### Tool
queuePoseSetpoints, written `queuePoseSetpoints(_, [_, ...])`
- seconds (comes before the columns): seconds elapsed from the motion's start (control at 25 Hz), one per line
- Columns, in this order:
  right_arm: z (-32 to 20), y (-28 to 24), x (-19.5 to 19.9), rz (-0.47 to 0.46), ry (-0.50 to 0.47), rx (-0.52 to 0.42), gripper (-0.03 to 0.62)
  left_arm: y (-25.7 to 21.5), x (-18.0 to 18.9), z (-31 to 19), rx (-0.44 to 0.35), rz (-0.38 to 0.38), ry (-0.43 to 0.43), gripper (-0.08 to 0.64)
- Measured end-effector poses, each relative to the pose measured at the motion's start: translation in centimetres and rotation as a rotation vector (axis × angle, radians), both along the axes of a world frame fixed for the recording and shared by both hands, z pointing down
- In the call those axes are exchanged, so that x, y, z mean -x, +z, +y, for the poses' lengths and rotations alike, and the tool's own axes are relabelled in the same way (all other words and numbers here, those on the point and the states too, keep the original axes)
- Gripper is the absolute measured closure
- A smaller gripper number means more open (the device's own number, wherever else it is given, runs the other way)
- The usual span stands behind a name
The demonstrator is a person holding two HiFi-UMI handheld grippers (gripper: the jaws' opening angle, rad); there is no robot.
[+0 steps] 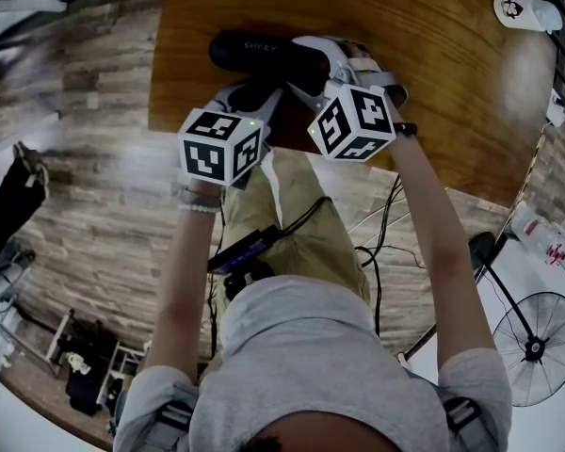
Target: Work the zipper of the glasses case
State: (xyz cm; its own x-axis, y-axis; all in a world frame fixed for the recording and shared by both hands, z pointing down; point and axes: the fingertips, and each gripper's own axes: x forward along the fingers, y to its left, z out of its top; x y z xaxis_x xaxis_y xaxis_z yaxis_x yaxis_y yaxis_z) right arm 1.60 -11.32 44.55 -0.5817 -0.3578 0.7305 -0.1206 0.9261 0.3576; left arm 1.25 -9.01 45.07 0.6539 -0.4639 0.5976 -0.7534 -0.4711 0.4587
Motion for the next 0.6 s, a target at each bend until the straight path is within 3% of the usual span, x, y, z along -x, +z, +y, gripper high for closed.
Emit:
queuePoseSetpoints(0.12, [0.03, 0.04, -0.06, 0.019, 0.009, -0.011, 0.334, 0.04, -0.20, 0.09, 0.016, 0.027, -0.005, 0.493])
queuePoseSetpoints(0.28, [0.07, 0.18, -0.10, 0.041, 0.019, -0.016, 0.334, 0.41, 0.07, 0.04, 0.034, 0.052, -0.027, 0.465])
queuePoseSetpoints(0.6, [-0.31, -0.10, -0.32, -0.013, 0.050, 0.059, 0.330, 0.33, 0.03, 0.04, 0.033, 0.043, -0.015, 0.449])
